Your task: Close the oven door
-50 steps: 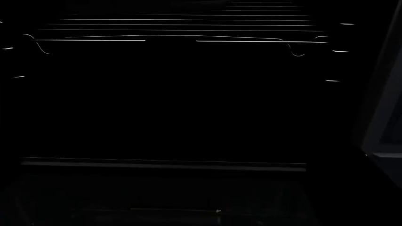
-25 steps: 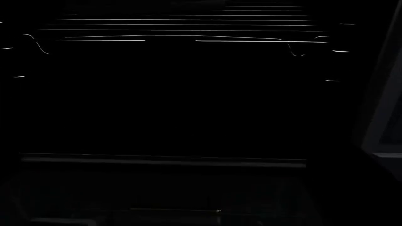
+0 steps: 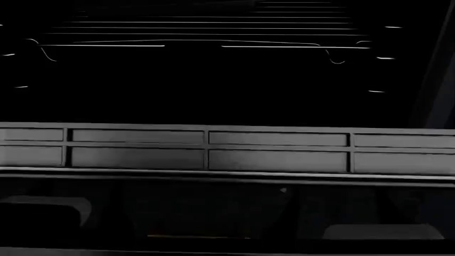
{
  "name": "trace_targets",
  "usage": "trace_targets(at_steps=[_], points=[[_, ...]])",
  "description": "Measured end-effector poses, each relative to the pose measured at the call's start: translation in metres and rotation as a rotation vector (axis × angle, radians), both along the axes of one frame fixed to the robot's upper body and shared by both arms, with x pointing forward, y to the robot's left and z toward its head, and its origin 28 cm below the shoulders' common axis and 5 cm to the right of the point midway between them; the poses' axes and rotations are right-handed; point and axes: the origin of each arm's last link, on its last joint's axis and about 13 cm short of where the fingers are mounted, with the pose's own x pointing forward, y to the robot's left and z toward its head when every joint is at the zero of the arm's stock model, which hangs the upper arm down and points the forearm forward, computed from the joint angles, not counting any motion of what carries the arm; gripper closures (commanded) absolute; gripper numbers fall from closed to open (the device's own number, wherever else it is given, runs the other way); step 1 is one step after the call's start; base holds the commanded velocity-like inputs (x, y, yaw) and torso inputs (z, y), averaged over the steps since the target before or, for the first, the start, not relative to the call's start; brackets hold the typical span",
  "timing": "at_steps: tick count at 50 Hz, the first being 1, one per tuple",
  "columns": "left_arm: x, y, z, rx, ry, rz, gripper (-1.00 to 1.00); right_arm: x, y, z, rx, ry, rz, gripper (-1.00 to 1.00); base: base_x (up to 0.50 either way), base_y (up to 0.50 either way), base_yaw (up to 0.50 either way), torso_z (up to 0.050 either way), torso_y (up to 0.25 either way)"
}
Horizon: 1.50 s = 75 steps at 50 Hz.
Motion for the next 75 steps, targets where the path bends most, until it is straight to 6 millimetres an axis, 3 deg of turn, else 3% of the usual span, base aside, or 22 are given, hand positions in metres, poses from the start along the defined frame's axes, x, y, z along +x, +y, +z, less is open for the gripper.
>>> trace_targets(at_steps=[28,43,55,66,75], points=[[0.038,-0.014,0.098,0.062,-0.213,0.004,-1.0,0.031,-0.018,0.105,-0.158,-0.172,-0.077,-1.0,0.0,0.0,0.0,0.0,0.0],[0.075,-0.026,0.14,0.078,-0.233,-0.009,-1.0,0.076,-0.03,0.145,-0.2,-0.182,-0.119,-1.0,0.0,0.0,0.0,0.0,0.0],[0.107,-0.036,0.167,0.083,-0.223,-0.006,-1.0,0.117,-0.043,0.162,-0.232,-0.148,-0.162,-1.0,0.0,0.0,0.0,0.0,0.0],[0.144,-0.047,0.179,0.091,-0.181,0.008,-1.0,0.155,-0.056,0.172,-0.248,-0.106,-0.217,-1.0,0.0,0.0,0.0,0.0,0.0],[0.156,-0.076,0.176,0.141,-0.168,0.036,-1.0,0.186,-0.062,0.172,-0.256,-0.074,-0.219,-1.0,0.03,0.0,-0.01,0.003,0.0]])
